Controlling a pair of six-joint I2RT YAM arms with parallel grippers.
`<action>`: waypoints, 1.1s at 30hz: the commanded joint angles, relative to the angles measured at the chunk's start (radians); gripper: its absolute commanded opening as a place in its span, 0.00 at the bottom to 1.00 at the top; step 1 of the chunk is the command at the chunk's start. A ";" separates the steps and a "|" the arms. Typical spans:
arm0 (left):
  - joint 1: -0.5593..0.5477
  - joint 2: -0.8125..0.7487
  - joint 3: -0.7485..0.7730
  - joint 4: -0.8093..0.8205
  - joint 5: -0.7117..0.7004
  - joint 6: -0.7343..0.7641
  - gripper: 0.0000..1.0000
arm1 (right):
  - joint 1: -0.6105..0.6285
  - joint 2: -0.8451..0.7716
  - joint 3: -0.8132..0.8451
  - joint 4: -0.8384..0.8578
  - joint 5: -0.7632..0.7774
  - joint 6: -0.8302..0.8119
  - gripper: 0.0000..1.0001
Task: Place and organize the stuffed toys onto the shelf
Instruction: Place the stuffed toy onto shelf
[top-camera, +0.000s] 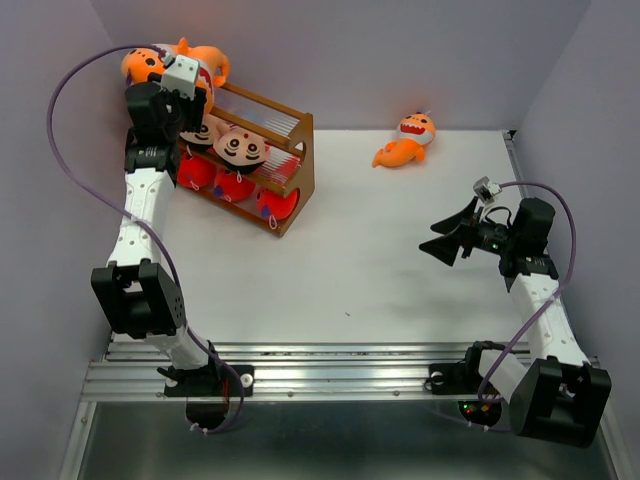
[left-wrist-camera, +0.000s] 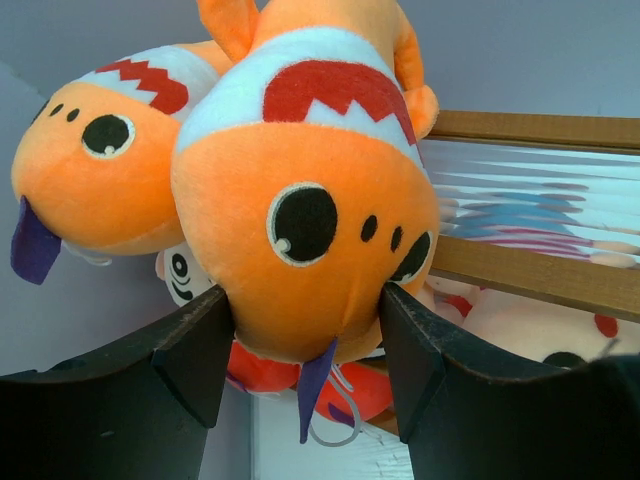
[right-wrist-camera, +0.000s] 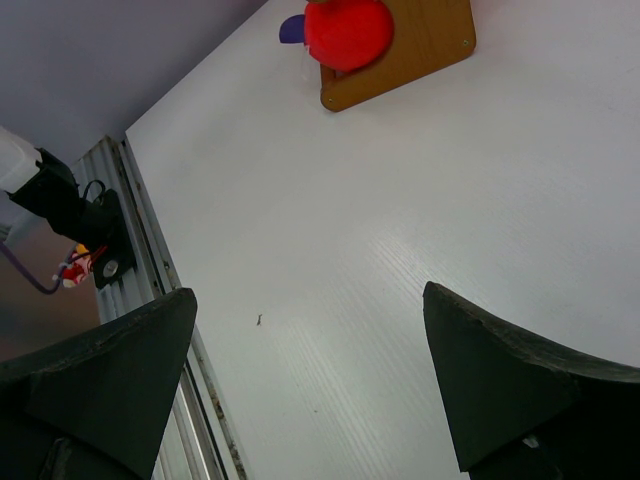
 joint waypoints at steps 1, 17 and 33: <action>0.007 0.002 0.052 0.041 -0.023 -0.018 0.68 | -0.008 -0.002 0.001 0.036 -0.003 -0.016 1.00; 0.008 -0.027 0.057 0.053 -0.059 -0.042 0.77 | -0.008 -0.003 -0.002 0.036 -0.003 -0.017 1.00; 0.008 -0.041 0.061 0.061 -0.064 -0.064 0.96 | -0.008 -0.003 -0.002 0.036 0.000 -0.017 1.00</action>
